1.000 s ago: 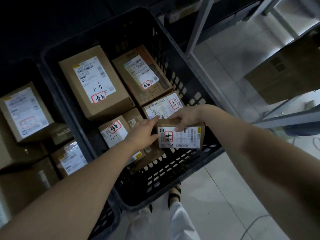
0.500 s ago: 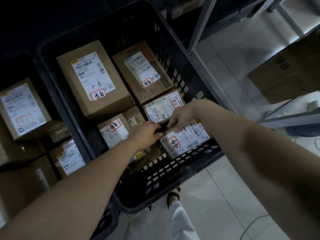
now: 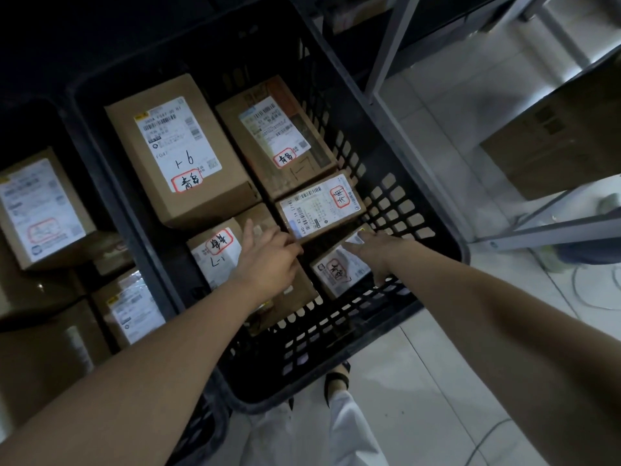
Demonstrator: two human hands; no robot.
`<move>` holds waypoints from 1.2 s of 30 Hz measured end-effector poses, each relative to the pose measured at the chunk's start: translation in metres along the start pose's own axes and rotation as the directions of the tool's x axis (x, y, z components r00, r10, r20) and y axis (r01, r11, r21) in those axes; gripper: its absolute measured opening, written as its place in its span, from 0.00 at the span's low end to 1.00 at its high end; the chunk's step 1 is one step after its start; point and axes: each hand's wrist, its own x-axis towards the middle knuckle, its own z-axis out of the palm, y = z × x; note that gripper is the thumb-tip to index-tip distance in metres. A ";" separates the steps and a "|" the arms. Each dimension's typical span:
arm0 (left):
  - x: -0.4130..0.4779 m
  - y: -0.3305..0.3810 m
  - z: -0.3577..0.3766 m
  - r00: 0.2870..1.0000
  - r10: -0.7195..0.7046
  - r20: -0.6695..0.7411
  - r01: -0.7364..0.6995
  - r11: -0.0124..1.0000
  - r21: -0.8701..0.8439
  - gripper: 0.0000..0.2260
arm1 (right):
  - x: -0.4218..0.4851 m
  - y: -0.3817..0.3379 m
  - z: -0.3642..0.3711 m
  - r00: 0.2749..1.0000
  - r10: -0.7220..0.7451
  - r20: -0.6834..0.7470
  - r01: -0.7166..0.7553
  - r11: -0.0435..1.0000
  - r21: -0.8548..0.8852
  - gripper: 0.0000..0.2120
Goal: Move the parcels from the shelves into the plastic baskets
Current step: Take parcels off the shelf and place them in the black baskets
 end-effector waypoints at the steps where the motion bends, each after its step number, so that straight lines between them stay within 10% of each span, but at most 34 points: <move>1: -0.001 -0.001 -0.001 1.000 -0.015 -0.016 0.015 1.000 0.013 0.19 | 0.006 -0.003 -0.001 1.000 0.014 -0.012 -0.014 1.000 -0.006 0.49; 15: 0.003 -0.025 -0.004 0.974 -0.218 -0.057 0.222 0.973 0.069 0.18 | 0.043 -0.039 0.002 0.987 0.119 -0.109 -0.144 0.954 -0.264 0.36; 23: -0.003 -0.032 -0.016 0.930 -0.366 0.009 0.365 0.925 -0.107 0.21 | 0.030 -0.037 -0.006 0.943 0.261 -0.209 -0.253 0.965 0.063 0.27; 27: -0.010 -0.031 -0.026 0.884 -0.462 0.075 0.465 0.849 -0.252 0.22 | 0.007 -0.057 -0.024 0.948 0.099 -0.301 -0.018 0.965 0.261 0.15; 31: -0.013 -0.032 -0.027 0.858 -0.431 0.279 0.493 0.844 -0.211 0.22 | -0.010 -0.090 -0.027 0.972 -0.207 -0.108 0.224 0.697 0.681 0.22; 36: -0.020 -0.032 -0.012 0.862 -0.361 0.357 0.463 0.847 -0.262 0.23 | -0.002 -0.107 -0.003 0.983 -0.173 -0.067 0.180 0.806 0.564 0.37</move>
